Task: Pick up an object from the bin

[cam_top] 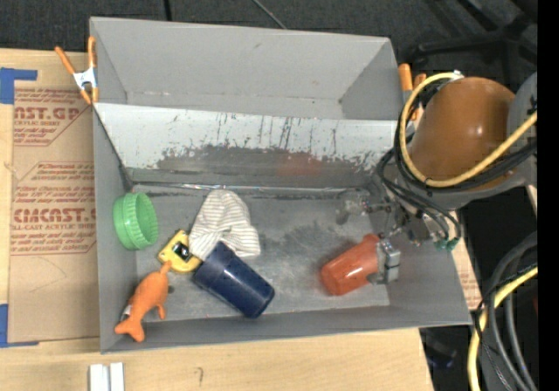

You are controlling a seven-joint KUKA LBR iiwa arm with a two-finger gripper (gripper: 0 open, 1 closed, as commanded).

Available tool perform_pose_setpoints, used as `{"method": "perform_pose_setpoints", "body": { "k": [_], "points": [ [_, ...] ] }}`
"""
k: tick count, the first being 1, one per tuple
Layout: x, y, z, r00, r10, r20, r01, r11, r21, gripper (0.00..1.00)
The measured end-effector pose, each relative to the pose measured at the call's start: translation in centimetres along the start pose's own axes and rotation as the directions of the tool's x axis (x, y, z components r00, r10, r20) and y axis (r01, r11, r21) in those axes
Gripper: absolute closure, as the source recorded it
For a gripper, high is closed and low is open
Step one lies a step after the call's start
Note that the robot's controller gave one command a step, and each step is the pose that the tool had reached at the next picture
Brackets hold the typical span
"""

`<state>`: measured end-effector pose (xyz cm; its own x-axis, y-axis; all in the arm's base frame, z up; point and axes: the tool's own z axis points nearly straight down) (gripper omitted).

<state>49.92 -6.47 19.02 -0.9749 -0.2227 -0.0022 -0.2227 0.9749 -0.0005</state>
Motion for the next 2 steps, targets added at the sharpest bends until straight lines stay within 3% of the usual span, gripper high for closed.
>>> {"method": "perform_pose_setpoints", "body": {
  "k": [1, 2],
  "points": [
    [0.0, 0.0, 0.0, 1.000, 0.000, 0.000, 0.000, 1.000, 0.000, 0.00],
    [1.0, -1.2, 3.1, 0.999, -0.039, 0.001, 0.039, 0.999, 0.001, 0.00]
  ]
}}
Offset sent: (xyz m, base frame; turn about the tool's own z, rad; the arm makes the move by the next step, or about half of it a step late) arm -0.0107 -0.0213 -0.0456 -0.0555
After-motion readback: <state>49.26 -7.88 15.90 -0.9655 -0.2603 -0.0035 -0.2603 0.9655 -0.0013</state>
